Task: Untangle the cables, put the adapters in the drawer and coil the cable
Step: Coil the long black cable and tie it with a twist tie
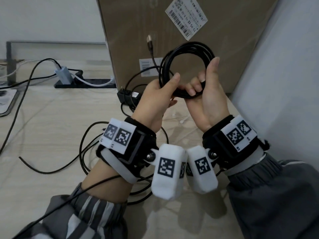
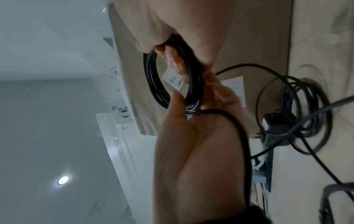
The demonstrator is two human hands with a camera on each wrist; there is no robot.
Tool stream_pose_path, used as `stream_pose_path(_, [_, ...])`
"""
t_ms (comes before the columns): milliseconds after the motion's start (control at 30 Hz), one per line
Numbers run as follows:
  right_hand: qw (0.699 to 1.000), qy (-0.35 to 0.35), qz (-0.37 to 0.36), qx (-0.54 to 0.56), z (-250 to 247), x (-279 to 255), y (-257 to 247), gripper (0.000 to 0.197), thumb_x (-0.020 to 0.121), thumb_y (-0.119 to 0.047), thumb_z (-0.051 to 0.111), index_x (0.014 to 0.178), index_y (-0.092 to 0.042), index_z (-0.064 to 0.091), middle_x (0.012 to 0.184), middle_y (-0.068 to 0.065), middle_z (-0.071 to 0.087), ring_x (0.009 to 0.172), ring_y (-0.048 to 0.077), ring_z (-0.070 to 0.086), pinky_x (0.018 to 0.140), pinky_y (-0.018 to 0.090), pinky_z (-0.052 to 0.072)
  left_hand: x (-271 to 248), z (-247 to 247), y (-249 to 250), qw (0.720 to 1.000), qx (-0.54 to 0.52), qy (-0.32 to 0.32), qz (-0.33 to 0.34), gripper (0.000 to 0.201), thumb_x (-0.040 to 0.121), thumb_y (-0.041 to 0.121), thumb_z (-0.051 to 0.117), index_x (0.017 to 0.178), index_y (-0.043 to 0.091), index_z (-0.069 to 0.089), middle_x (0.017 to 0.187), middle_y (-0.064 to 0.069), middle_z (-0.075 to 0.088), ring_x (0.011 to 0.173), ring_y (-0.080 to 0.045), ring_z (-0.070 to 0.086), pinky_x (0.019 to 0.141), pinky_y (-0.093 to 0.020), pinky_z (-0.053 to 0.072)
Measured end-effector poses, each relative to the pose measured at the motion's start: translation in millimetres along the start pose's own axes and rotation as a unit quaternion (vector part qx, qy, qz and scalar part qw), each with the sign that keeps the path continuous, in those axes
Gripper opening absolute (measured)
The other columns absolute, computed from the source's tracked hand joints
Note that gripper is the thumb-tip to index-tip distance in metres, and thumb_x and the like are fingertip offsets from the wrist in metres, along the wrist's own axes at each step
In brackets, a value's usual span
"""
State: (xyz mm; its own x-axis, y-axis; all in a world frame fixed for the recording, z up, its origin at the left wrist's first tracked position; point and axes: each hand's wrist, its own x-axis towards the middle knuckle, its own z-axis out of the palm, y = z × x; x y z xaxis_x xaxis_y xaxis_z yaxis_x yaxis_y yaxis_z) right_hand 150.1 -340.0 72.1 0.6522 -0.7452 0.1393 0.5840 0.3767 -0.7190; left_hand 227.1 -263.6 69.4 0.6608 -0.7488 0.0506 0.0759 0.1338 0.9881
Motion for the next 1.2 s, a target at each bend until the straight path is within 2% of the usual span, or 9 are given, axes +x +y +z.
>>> stream_pose_path(100, [0.999, -0.019, 0.043, 0.015, -1.7, 0.8, 8.1, 0.049, 0.099, -0.052, 0.032, 0.064, -0.017, 0.035, 0.054, 0.0, 0.031, 0.055, 0.014, 0.042, 0.081, 0.034, 0.051, 0.8, -3.0, 1.0, 0.997, -0.051, 0.028, 0.051, 0.031, 0.099, 0.021, 0.048, 0.11, -0.007, 0.057, 0.086, -0.006, 0.067, 0.081, -0.013, 0.062, 0.073, -0.019, 0.049])
stream_pose_path(267, [0.995, -0.031, 0.097, -0.009, -4.9, 5.2, 11.1, 0.051, 0.098, -0.053, 0.032, 0.064, -0.015, 0.039, 0.059, 0.003, 0.047, 0.074, 0.017, 0.062, 0.09, 0.037, 0.05, -1.4, -5.7, 6.8, 0.993, -0.052, 0.039, 0.094, 0.016, 0.099, 0.019, 0.049, 0.086, 0.01, 0.053, 0.07, 0.001, 0.06, 0.075, -0.018, 0.058, 0.083, -0.031, 0.05])
stream_pose_path(400, [0.977, -0.066, 0.126, -0.161, -10.5, 8.5, 2.4, 0.048, 0.098, -0.055, 0.033, 0.068, -0.019, 0.047, 0.073, 0.0, 0.059, 0.087, 0.013, 0.063, 0.084, 0.033, 0.046, -1.0, -7.9, 10.3, 0.99, -0.022, 0.074, 0.117, 0.012, 0.099, 0.022, 0.047, 0.091, 0.013, 0.051, 0.064, 0.005, 0.047, 0.063, -0.012, 0.054, 0.071, -0.028, 0.048])
stream_pose_path(600, [0.923, -0.124, 0.091, -0.353, -9.8, 5.0, -24.7, 0.04, 0.099, -0.045, 0.037, 0.089, -0.02, 0.067, 0.095, -0.003, 0.07, 0.09, 0.01, 0.064, 0.077, 0.03, 0.04, -1.8, -20.4, 21.2, 0.981, 0.076, 0.094, 0.153, 0.015, 0.091, 0.035, 0.048, 0.082, 0.024, 0.051, 0.073, 0.006, 0.05, 0.076, -0.017, 0.05, 0.078, -0.044, 0.048])
stream_pose_path(700, [0.923, -0.147, 0.038, -0.355, -6.6, -4.1, -41.3, 0.024, 0.1, -0.027, 0.045, 0.104, -0.015, 0.065, 0.096, 0.001, 0.071, 0.089, 0.015, 0.065, 0.08, 0.03, 0.05, -11.9, -22.3, 24.3, 0.98, 0.114, 0.052, 0.156, 0.015, 0.093, 0.035, 0.048, 0.085, 0.023, 0.052, 0.073, 0.005, 0.051, 0.069, -0.013, 0.05, 0.07, -0.04, 0.045])
stream_pose_path(800, [0.904, -0.189, 0.025, -0.382, -5.0, -18.7, -59.7, 0.026, 0.095, -0.034, 0.049, 0.107, -0.019, 0.066, 0.105, 0.001, 0.07, 0.102, 0.02, 0.064, 0.092, 0.035, 0.049, -31.0, -21.0, 32.0, 0.977, 0.159, 0.005, 0.145, 0.016, 0.099, 0.025, 0.046, 0.084, 0.02, 0.05, 0.063, 0.004, 0.048, 0.06, -0.01, 0.046, 0.061, -0.03, 0.04])
stream_pose_path(933, [0.922, -0.162, 0.024, -0.352, -2.8, -34.9, -79.0, 0.032, 0.099, -0.039, 0.041, 0.114, -0.019, 0.061, 0.105, -0.005, 0.069, 0.1, 0.014, 0.064, 0.087, 0.035, 0.049, -61.5, -23.8, 58.9, 0.981, 0.15, -0.034, 0.122, 0.016, 0.101, 0.022, 0.044, 0.085, 0.017, 0.047, 0.063, 0.002, 0.046, 0.059, -0.012, 0.047, 0.057, -0.024, 0.042])
stream_pose_path(1067, [0.871, -0.204, 0.043, -0.445, 4.6, -56.7, -76.1, 0.045, 0.083, -0.036, 0.06, 0.127, -0.032, 0.055, 0.117, -0.004, 0.065, 0.109, 0.029, 0.059, 0.076, 0.037, 0.036, -93.7, -22.5, 84.0, 0.986, 0.098, -0.105, 0.09, 0.021, 0.101, 0.016, 0.043, 0.081, 0.017, 0.047, 0.057, 0.009, 0.046, 0.055, -0.011, 0.045, 0.047, -0.019, 0.04])
stream_pose_path(1200, [0.863, -0.224, 0.019, -0.453, 27.8, -86.7, -81.1, 0.017, 0.093, -0.03, 0.059, 0.1, -0.018, 0.069, 0.084, 0.005, 0.068, 0.07, 0.022, 0.054, 0.06, 0.029, 0.033, -123.4, -20.4, 100.8, 0.975, 0.124, -0.166, 0.083, 0.02, 0.101, 0.016, 0.041, 0.083, 0.016, 0.05, 0.063, 0.005, 0.046, 0.056, -0.011, 0.044, 0.049, -0.019, 0.04])
